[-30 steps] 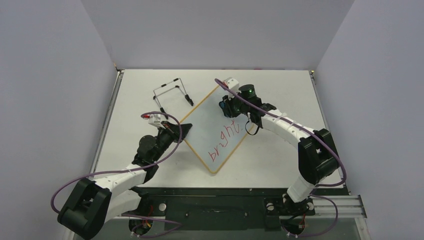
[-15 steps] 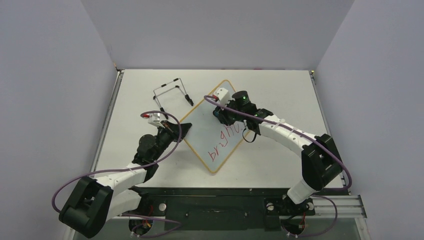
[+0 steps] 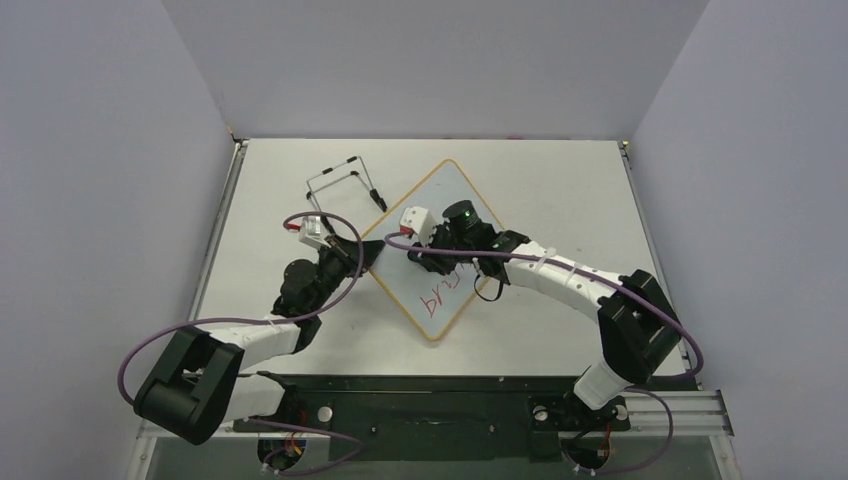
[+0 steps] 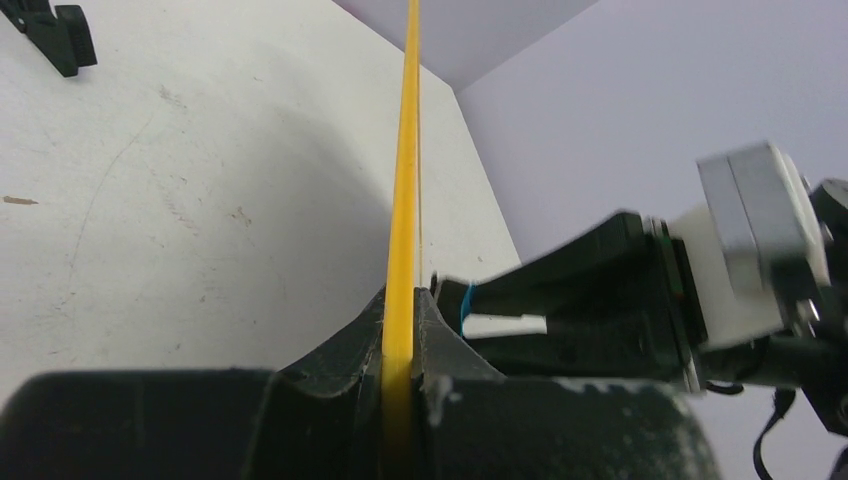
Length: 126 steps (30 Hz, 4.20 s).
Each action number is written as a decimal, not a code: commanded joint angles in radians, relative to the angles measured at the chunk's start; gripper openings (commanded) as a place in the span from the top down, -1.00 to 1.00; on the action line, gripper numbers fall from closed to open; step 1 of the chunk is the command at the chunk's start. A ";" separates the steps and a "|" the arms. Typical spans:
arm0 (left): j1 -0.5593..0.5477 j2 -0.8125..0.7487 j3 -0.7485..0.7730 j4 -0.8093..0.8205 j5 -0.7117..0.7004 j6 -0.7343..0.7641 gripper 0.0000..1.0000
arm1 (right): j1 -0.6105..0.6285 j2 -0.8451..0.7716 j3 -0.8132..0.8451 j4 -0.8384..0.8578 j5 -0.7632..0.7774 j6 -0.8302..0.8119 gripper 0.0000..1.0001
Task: Erase the whiteboard
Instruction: Erase the whiteboard at the center of the board.
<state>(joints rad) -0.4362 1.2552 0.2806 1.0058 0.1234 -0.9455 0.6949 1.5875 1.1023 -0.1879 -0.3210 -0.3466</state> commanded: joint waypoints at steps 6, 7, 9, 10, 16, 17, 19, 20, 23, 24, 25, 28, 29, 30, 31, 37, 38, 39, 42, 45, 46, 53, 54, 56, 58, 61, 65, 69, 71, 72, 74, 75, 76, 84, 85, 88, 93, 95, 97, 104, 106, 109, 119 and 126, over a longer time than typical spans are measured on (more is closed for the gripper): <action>0.094 -0.014 0.079 0.105 0.013 -0.046 1.00 | 0.071 -0.039 -0.031 -0.125 -0.132 -0.192 1.00; 0.104 -0.013 0.080 0.101 0.017 -0.049 1.00 | 0.074 -0.044 -0.037 -0.151 -0.130 -0.204 1.00; 0.117 -0.009 0.086 0.098 0.027 -0.059 1.00 | 0.087 -0.046 -0.051 -0.173 -0.113 -0.234 1.00; 0.119 -0.009 0.088 0.098 0.031 -0.062 1.00 | 0.101 -0.048 -0.058 -0.175 -0.102 -0.249 1.00; 0.126 -0.013 0.093 0.095 0.028 -0.065 1.00 | 0.203 -0.047 -0.110 -0.159 -0.016 -0.282 1.00; 0.127 -0.014 0.092 0.094 0.028 -0.066 1.00 | 0.222 -0.046 -0.110 -0.158 -0.014 -0.286 1.00; 0.130 -0.019 0.089 0.093 0.034 -0.066 1.00 | 0.233 -0.042 -0.108 -0.155 -0.020 -0.283 1.00; 0.131 -0.023 0.086 0.092 0.036 -0.066 1.00 | 0.233 -0.041 -0.107 -0.151 -0.024 -0.280 1.00; 0.132 -0.021 0.080 0.092 0.049 -0.063 1.00 | 0.216 -0.049 -0.121 -0.074 -0.001 -0.206 1.00; 0.132 -0.016 0.080 0.099 0.053 -0.064 1.00 | 0.201 -0.055 -0.133 0.000 0.033 -0.172 1.00; 0.132 -0.011 0.077 0.106 0.059 -0.066 1.00 | 0.193 -0.058 -0.136 0.037 0.055 -0.097 1.00; 0.132 0.005 0.068 0.141 0.070 -0.078 1.00 | 0.160 -0.058 -0.119 0.114 0.138 -0.002 1.00; 0.132 0.006 0.064 0.145 0.075 -0.081 1.00 | 0.154 -0.059 -0.117 0.119 0.157 0.016 1.00; 0.132 0.008 0.064 0.148 0.077 -0.081 1.00 | 0.135 -0.059 -0.120 0.124 0.160 0.022 1.00; 0.132 0.008 0.062 0.149 0.081 -0.082 1.00 | 0.126 -0.058 -0.122 0.123 0.154 0.023 1.00; 0.132 0.011 0.067 0.153 0.092 -0.082 1.00 | 0.052 -0.019 -0.120 -0.021 -0.005 -0.064 1.00; 0.132 0.012 0.068 0.155 0.091 -0.082 1.00 | 0.058 -0.015 -0.118 -0.037 -0.028 -0.094 1.00; 0.132 0.014 0.069 0.157 0.092 -0.082 1.00 | 0.063 -0.009 -0.113 -0.059 -0.058 -0.105 1.00; 0.132 0.012 0.068 0.156 0.093 -0.082 1.00 | 0.129 -0.004 -0.109 -0.085 -0.080 -0.160 1.00; 0.132 0.001 0.065 0.151 0.089 -0.078 1.00 | 0.202 -0.015 -0.099 -0.083 -0.092 -0.172 1.00; 0.132 -0.001 0.064 0.150 0.090 -0.078 1.00 | 0.213 -0.018 -0.095 -0.078 -0.091 -0.165 1.00; 0.132 -0.001 0.054 0.163 0.098 -0.082 1.00 | 0.208 -0.031 -0.048 0.039 0.089 -0.022 1.00; 0.132 -0.002 0.051 0.165 0.099 -0.083 1.00 | 0.196 -0.029 -0.055 0.048 0.100 -0.012 1.00; 0.132 -0.001 0.048 0.169 0.102 -0.084 1.00 | 0.157 -0.025 -0.065 0.057 0.103 0.001 1.00; 0.132 0.000 0.048 0.172 0.104 -0.084 1.00 | 0.122 -0.017 -0.072 0.036 0.086 -0.007 1.00; 0.132 -0.002 0.050 0.173 0.109 -0.082 1.00 | 0.098 -0.003 -0.073 -0.028 0.037 -0.076 1.00; 0.132 -0.006 0.055 0.165 0.112 -0.074 1.00 | 0.133 0.048 -0.029 -0.212 -0.085 -0.229 1.00; 0.132 -0.017 0.055 0.159 0.114 -0.067 1.00 | 0.214 0.058 -0.015 -0.244 -0.093 -0.270 1.00; 0.132 -0.024 0.054 0.155 0.117 -0.063 1.00 | 0.237 0.050 -0.004 -0.220 -0.082 -0.239 1.00; 0.132 -0.027 0.054 0.153 0.118 -0.062 1.00 | 0.240 0.044 -0.001 -0.195 -0.074 -0.203 1.00; 0.132 -0.028 0.054 0.154 0.123 -0.060 1.00 | 0.236 0.035 0.009 -0.156 -0.044 -0.147 1.00; 0.132 -0.027 0.055 0.155 0.127 -0.060 1.00 | 0.231 0.027 0.007 -0.137 -0.013 -0.123 1.00; 0.132 -0.026 0.055 0.158 0.130 -0.060 1.00 | 0.220 0.023 0.005 -0.098 -0.001 -0.087 1.00; 0.131 -0.024 0.051 0.173 0.153 -0.058 1.00 | 0.139 0.025 -0.014 -0.043 0.098 -0.017 1.00; 0.131 -0.025 0.052 0.174 0.153 -0.057 1.00 | 0.139 0.035 -0.002 -0.088 0.072 -0.034 1.00; 0.131 -0.025 0.056 0.172 0.160 -0.054 1.00 | 0.152 0.073 0.051 -0.241 -0.059 -0.168 1.00; 0.131 -0.033 0.063 0.164 0.164 -0.051 1.00 | 0.259 0.112 0.104 -0.384 -0.092 -0.307 1.00; 0.131 -0.042 0.061 0.159 0.166 -0.048 1.00 | 0.283 0.110 0.114 -0.408 -0.093 -0.334 1.00; 0.131 -0.053 0.059 0.148 0.167 -0.043 1.00 | 0.281 0.112 0.121 -0.431 -0.090 -0.359 1.00; 0.132 -0.076 0.065 0.116 0.168 -0.022 1.00 | 0.174 0.100 0.080 -0.448 -0.092 -0.383 1.00; 0.134 -0.080 0.065 0.112 0.167 -0.024 1.00 | 0.160 0.093 0.064 -0.417 -0.067 -0.364 1.00; 0.133 -0.090 0.060 0.114 0.161 -0.034 1.00 | 0.156 0.083 0.050 -0.340 -0.010 -0.273 1.00; 0.134 -0.107 0.049 0.105 0.146 -0.031 1.00 | 0.270 0.089 0.048 -0.340 -0.027 -0.316 1.00; 0.133 -0.103 0.046 0.121 0.148 -0.050 1.00 | 0.176 0.022 0.010 -0.242 -0.004 -0.240 1.00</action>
<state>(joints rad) -0.2993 1.1984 0.3000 0.9539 0.2592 -0.9058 0.9348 1.6775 1.1255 -0.5388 -0.3428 -0.6247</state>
